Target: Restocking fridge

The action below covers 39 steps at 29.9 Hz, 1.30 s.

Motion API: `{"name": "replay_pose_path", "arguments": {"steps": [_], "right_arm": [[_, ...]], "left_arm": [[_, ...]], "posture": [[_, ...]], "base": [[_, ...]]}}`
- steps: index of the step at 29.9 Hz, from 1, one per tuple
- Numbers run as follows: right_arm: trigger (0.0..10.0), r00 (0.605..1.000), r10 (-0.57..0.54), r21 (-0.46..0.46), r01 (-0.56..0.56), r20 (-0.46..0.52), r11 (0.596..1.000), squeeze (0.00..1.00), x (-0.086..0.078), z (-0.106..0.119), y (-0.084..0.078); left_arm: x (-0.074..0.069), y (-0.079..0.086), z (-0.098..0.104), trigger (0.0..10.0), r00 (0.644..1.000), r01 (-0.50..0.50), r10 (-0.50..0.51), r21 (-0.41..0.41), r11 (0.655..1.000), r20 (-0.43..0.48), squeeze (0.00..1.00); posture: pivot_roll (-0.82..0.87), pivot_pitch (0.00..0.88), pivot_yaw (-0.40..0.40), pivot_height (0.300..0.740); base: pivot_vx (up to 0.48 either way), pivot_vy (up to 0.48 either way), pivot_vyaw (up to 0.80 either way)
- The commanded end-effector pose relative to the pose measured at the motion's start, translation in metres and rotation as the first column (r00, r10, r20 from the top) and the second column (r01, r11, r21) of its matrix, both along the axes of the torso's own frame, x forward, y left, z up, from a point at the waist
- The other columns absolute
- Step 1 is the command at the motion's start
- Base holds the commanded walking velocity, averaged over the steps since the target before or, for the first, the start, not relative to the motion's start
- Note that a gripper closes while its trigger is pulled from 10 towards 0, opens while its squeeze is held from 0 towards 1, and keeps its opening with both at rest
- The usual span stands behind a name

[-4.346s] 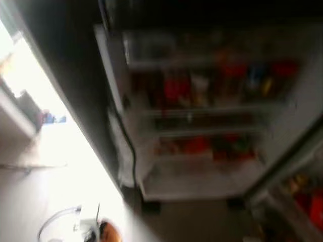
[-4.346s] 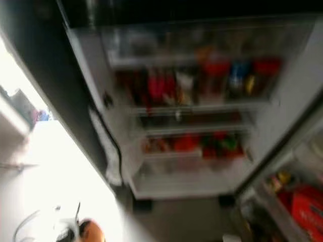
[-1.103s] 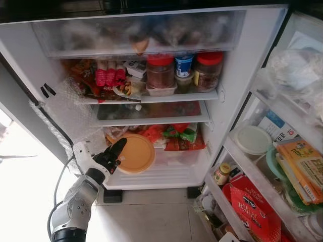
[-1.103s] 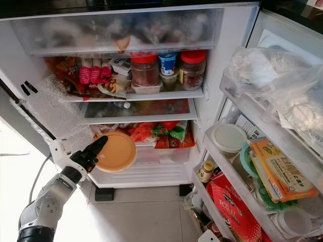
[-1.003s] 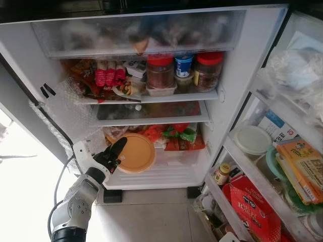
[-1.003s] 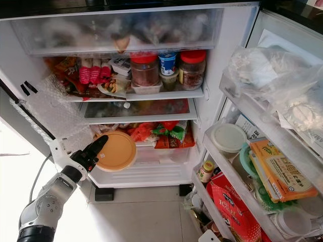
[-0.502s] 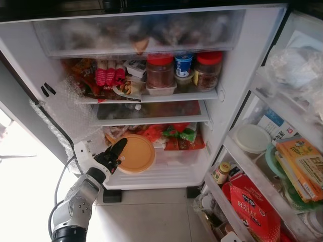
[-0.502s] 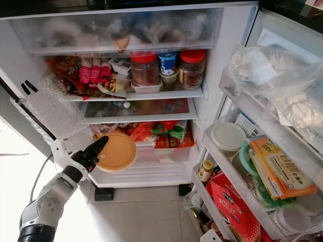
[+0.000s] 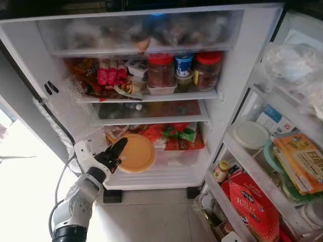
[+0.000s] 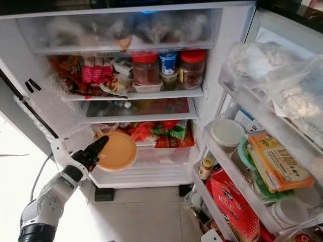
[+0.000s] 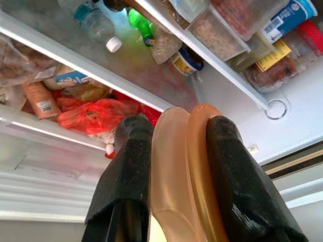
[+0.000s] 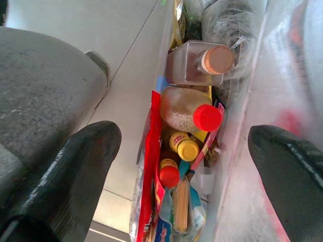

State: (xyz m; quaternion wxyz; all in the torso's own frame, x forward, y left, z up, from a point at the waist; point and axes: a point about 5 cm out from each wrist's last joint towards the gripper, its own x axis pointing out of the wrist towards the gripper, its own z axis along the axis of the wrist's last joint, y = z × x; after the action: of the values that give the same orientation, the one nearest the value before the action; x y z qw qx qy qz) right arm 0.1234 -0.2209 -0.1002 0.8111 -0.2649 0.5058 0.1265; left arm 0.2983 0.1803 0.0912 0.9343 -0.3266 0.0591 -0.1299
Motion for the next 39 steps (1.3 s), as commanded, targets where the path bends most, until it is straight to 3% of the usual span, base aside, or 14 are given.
{"name": "replay_pose_path", "arguments": {"steps": [1,29,39], "right_arm": [[10.0,0.993,0.011,0.030,-0.007,-0.117,1.000,0.00,-0.030,-0.010,0.009],[10.0,0.994,-0.019,0.049,0.025,-0.109,0.999,0.00,-0.028,-0.010,0.008],[10.0,0.995,-0.017,0.042,0.022,-0.103,0.999,0.00,-0.028,-0.010,0.008]], "left_arm": [[0.000,0.001,-0.002,10.0,1.000,-0.010,0.010,0.012,1.000,-0.009,0.00],[0.007,-0.002,0.007,10.0,0.999,-0.051,0.051,0.000,0.999,0.020,0.00],[0.009,-0.001,0.008,10.0,0.998,-0.060,0.061,-0.009,0.998,0.028,0.00]], "posture": [[-0.05,0.077,0.049,0.658],[-0.04,0.094,0.043,0.658],[-0.04,0.092,0.043,0.658]], "base": [[0.000,0.000,0.00],[0.000,0.000,0.00],[0.281,0.000,0.00]]}}
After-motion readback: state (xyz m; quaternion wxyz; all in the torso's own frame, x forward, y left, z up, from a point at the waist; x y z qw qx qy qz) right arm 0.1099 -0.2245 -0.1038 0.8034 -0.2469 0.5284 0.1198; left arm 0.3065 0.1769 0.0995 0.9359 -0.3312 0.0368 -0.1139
